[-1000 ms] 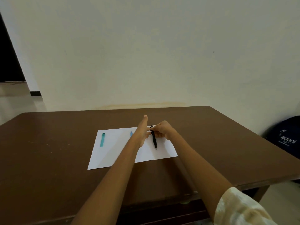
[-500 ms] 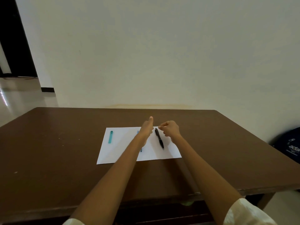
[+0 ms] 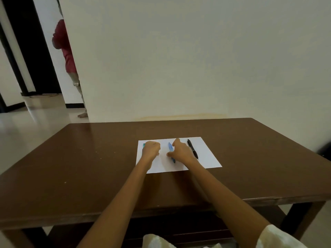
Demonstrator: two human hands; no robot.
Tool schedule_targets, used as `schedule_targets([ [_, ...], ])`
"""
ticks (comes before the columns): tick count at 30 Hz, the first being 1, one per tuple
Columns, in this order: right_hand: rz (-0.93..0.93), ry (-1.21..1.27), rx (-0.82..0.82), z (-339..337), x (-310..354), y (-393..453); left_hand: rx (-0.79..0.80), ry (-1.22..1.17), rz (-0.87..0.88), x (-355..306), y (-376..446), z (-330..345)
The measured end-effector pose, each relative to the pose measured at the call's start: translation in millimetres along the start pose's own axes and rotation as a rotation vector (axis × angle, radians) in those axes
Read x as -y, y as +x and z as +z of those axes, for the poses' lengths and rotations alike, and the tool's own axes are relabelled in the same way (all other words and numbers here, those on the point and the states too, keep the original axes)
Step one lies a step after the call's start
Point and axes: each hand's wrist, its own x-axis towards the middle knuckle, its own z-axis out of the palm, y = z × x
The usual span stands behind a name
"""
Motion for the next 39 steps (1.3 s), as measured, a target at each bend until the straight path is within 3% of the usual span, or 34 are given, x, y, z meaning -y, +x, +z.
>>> schedule_targets([
  [3,0.023,0.074,-0.035,-1.4,1.6,-3.1,0.012,-0.084,-0.012,5.0,-1.1,-2.4],
  [6,0.040,0.317,-0.064,-1.3,2.6,-5.0,0.022,-0.182,-0.047,1.2,-0.3,2.8],
  [10,-0.037,0.588,0.052,2.8,6.3,-10.9,-0.038,-0.338,-0.165,-3.6,3.9,3.0],
  [17,-0.098,0.693,0.197,4.7,10.9,-14.4,-0.018,-0.425,-0.086,-0.1,14.8,-11.8],
  [24,-0.047,0.859,0.002,-13.7,19.6,2.2,0.033,-0.418,-0.079,3.1,14.0,-10.9],
  [28,-0.083,0.819,0.084,-17.9,25.4,15.5,0.116,-0.411,-0.086,-1.0,11.8,-7.6],
  [39,0.095,0.911,0.329,-32.9,33.5,40.5,0.192,-0.506,-0.109,1.9,21.4,-11.8],
])
